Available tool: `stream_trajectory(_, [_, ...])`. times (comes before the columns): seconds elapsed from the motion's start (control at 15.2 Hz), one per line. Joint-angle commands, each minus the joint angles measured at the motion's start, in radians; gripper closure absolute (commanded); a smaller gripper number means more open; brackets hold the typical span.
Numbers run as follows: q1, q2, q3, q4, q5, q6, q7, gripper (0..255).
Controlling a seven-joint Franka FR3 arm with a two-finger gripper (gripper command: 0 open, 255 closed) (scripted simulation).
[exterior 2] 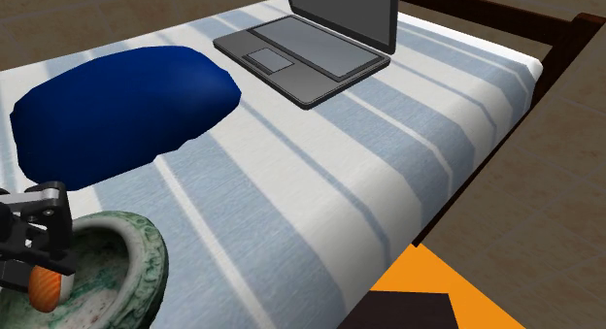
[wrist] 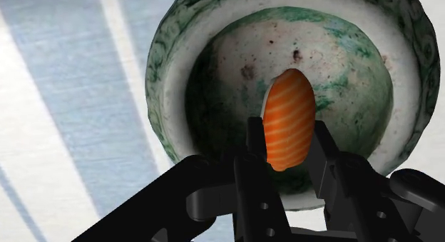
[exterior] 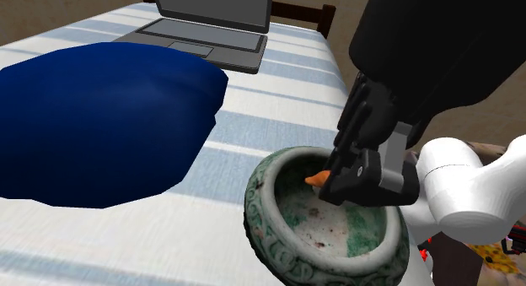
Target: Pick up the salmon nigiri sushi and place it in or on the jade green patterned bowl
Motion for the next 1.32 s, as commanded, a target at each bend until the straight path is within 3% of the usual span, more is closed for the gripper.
stream_trajectory(0.0, [0.0, 0.0, 0.001, -0.002, 0.0, 0.003, 0.0, 255])
stream_trajectory(0.26, [0.0, 0.0, 0.0, -0.002, 0.0, 0.003, 0.0, 255])
stream_trajectory(0.33, [0.0, 0.0, 0.0, -0.002, 0.0, 0.003, 0.0, 0])
stream_trajectory(0.66, [0.0, 0.0, 0.0, -0.002, 0.0, 0.003, 0.0, 0])
stream_trajectory(0.92, [-0.017, 0.062, 0.002, 0.178, -0.023, -0.117, 0.023, 0])
stream_trajectory(1.25, [-0.017, 0.062, 0.002, 0.178, -0.023, -0.117, 0.023, 0])
